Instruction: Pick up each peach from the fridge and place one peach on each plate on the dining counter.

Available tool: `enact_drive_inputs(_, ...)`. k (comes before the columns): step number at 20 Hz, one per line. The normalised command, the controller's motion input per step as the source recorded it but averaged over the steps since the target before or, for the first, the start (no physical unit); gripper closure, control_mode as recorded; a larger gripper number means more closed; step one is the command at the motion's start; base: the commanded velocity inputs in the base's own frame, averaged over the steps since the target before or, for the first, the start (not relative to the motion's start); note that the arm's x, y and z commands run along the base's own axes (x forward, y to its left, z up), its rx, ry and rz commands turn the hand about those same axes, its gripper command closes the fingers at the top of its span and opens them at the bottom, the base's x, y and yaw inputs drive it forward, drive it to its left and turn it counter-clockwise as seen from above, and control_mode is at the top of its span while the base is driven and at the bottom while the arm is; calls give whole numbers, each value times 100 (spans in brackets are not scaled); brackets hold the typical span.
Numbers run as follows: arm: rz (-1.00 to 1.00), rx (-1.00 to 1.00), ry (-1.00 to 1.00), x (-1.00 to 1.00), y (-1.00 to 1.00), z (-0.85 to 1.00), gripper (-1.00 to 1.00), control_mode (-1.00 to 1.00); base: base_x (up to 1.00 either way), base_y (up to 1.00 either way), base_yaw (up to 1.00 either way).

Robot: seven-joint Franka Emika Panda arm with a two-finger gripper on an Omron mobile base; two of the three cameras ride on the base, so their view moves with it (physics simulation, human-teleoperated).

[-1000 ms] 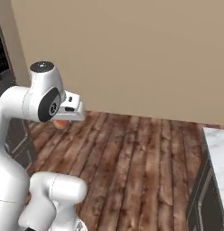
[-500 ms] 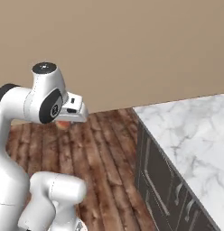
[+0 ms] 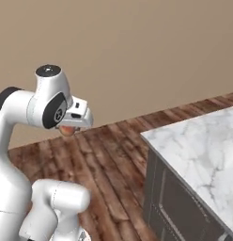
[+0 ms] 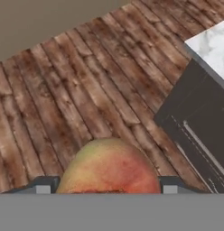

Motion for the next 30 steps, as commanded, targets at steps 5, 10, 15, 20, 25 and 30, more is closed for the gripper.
enact_drive_inputs(5,0,0,0,0,0,0,100,100,96,72,-68)
enact_drive_inputs(10,0,0,0,0,0,0,100,100,66,53,-81)
enact_drive_inputs(15,0,0,0,0,0,0,100,100,56,82,-69)
enact_drive_inputs(20,0,0,0,0,0,0,100,100,73,100,-50)
enact_drive_inputs(25,0,0,0,0,0,0,100,100,94,100,-49)
enact_drive_inputs(30,0,0,0,0,0,0,100,100,100,100,-51)
